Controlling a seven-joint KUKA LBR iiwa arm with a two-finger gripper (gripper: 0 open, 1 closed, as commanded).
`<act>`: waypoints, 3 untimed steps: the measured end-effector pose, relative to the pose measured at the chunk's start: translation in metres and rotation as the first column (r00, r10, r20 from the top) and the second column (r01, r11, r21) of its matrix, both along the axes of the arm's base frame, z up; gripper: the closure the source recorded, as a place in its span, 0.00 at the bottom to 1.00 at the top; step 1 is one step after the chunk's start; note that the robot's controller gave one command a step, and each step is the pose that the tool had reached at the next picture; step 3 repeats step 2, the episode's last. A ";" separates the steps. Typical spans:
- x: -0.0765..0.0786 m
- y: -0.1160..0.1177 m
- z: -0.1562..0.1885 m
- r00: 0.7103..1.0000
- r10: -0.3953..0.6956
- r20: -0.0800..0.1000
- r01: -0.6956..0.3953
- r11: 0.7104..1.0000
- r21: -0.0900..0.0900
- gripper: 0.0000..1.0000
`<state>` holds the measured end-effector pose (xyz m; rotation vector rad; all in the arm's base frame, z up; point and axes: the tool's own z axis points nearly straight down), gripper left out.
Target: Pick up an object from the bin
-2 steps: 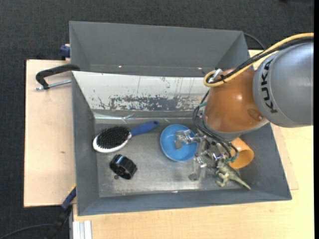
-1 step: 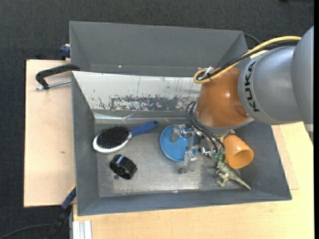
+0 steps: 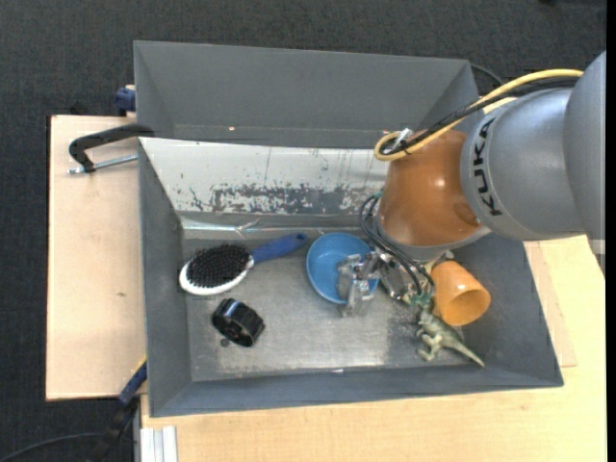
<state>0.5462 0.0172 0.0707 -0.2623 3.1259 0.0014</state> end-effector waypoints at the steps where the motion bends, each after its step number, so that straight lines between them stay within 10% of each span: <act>1: 0.008 0.011 0.110 1.000 0.023 0.010 -0.023 1.000 0.000 1.00; 2: 0.019 0.016 0.224 0.995 0.095 0.012 -0.095 0.995 -0.001 1.00; 3: 0.019 0.016 0.224 0.995 0.095 0.012 -0.095 0.995 -0.001 1.00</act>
Offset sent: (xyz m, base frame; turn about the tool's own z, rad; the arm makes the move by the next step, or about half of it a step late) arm 0.0045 0.0101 0.1040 -0.0230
